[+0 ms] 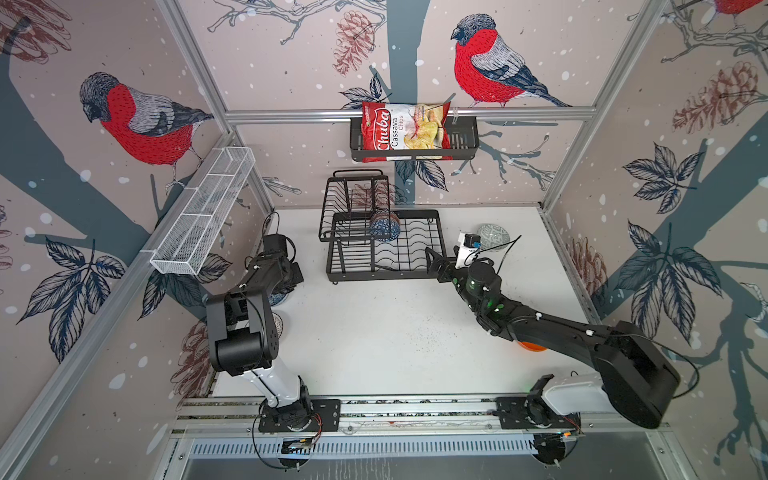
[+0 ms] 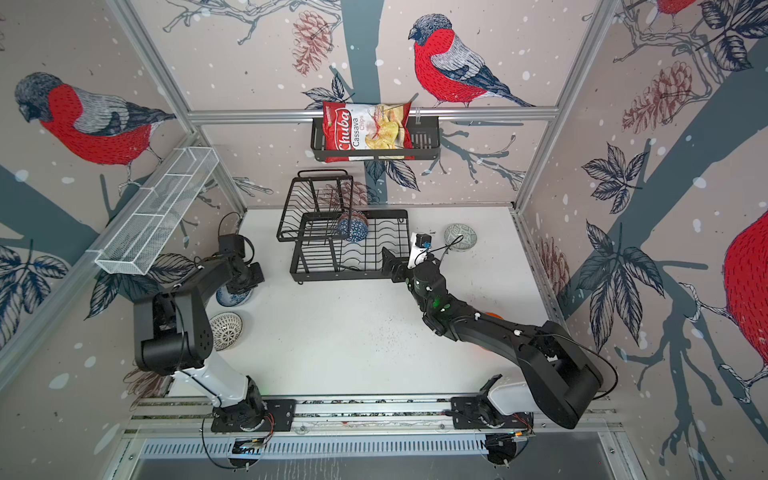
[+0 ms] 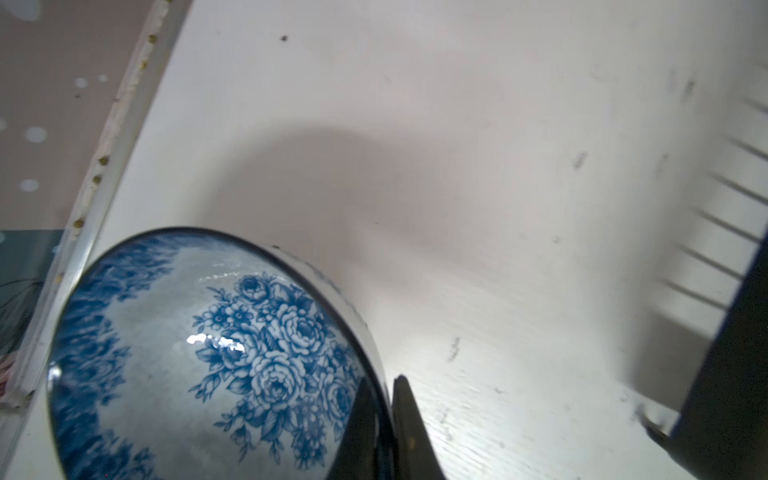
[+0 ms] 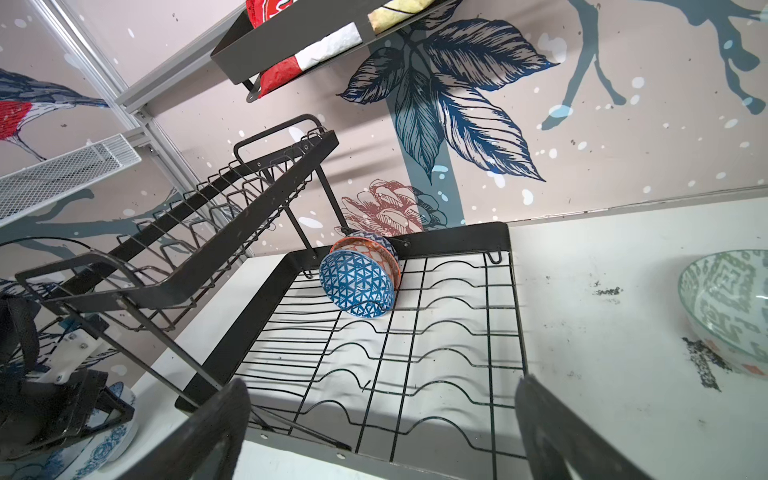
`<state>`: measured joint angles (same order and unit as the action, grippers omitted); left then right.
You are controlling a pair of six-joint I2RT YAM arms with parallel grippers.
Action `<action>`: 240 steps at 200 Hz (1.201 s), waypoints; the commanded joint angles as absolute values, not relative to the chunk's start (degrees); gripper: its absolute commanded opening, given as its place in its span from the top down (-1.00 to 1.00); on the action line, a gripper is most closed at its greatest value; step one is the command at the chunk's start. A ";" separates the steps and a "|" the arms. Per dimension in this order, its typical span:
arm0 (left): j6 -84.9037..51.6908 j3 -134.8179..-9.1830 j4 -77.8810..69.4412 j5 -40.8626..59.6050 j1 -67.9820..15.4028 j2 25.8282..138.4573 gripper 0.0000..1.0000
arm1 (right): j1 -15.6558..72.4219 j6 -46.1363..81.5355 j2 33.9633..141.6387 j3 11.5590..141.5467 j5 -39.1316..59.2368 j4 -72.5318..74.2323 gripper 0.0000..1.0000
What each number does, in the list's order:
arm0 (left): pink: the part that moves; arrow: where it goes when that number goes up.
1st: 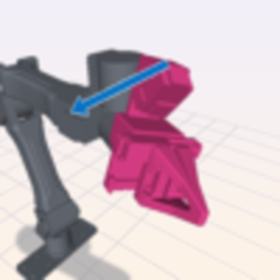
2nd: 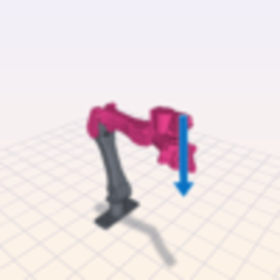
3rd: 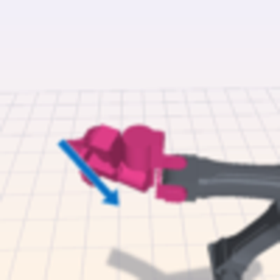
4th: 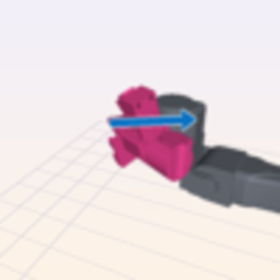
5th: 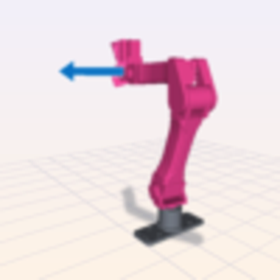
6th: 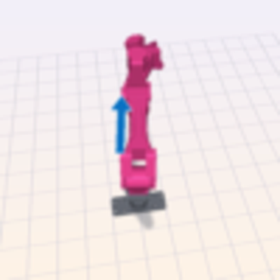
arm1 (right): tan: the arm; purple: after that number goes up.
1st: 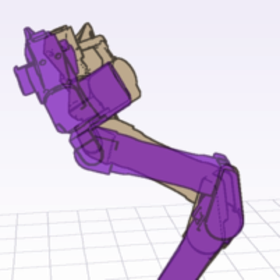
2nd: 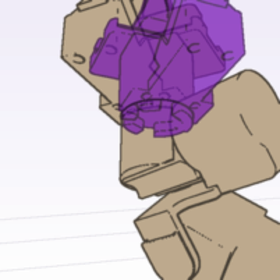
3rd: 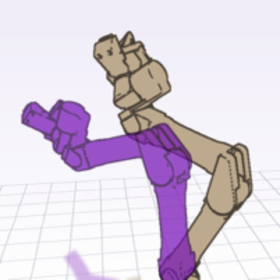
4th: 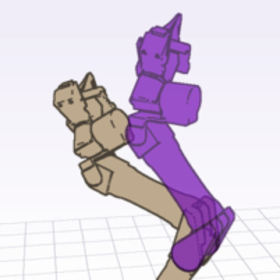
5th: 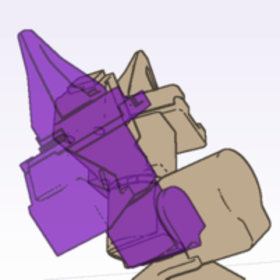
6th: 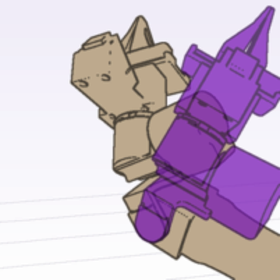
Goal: Load the bowls into the dish rack
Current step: 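Grasp the blue floral bowl's rim with the left gripper and lift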
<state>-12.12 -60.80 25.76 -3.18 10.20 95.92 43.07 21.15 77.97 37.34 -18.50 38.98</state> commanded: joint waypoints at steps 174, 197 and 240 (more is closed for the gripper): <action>-19.35 -54.38 27.98 -2.05 -3.42 86.75 1.00 | 36.57 29.62 78.00 36.60 -16.61 36.98 -0.99; -20.61 -52.84 26.73 1.48 -1.26 84.17 1.00 | 36.56 29.71 77.79 36.56 -16.66 36.92 -1.00; -23.19 -50.70 26.37 2.12 -0.37 77.81 1.00 | 36.38 29.88 77.92 36.56 -16.70 36.89 -0.99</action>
<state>-21.06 -51.55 28.38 0.64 -0.58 80.95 36.42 28.88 77.95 36.62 -16.99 36.77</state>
